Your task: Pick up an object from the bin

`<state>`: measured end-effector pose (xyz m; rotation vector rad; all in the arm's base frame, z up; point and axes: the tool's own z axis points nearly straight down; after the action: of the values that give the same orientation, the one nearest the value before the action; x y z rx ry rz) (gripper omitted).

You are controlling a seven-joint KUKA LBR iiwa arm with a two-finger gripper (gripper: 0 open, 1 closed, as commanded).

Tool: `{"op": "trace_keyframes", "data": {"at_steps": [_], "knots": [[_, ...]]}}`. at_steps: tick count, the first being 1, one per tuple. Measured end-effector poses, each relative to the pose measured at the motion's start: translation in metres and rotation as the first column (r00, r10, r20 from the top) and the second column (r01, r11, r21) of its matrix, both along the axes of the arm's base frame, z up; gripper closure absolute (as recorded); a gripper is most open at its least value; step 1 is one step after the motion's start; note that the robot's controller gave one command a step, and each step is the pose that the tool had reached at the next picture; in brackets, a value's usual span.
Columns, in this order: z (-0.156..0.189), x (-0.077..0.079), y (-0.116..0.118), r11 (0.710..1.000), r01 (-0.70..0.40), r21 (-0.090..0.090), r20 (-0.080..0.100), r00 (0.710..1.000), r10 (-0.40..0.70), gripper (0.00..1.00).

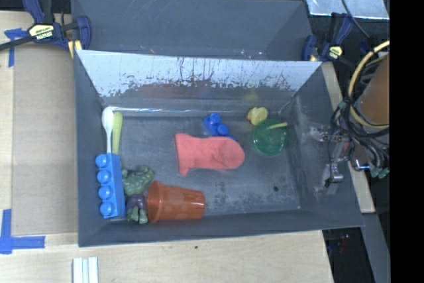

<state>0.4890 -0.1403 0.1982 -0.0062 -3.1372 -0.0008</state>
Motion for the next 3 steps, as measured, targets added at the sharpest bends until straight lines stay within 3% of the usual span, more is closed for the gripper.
{"op": "trace_keyframes", "data": {"at_steps": [1,2,3], "knots": [[0.004,0.002,0.000,1.000,-0.003,-0.001,0.007,1.000,0.003,0.00],[-0.007,0.000,0.042,0.965,-0.264,-0.004,0.008,0.965,0.264,0.00],[-0.068,0.016,0.072,0.969,-0.248,-0.004,0.011,0.969,0.248,0.00]]}}
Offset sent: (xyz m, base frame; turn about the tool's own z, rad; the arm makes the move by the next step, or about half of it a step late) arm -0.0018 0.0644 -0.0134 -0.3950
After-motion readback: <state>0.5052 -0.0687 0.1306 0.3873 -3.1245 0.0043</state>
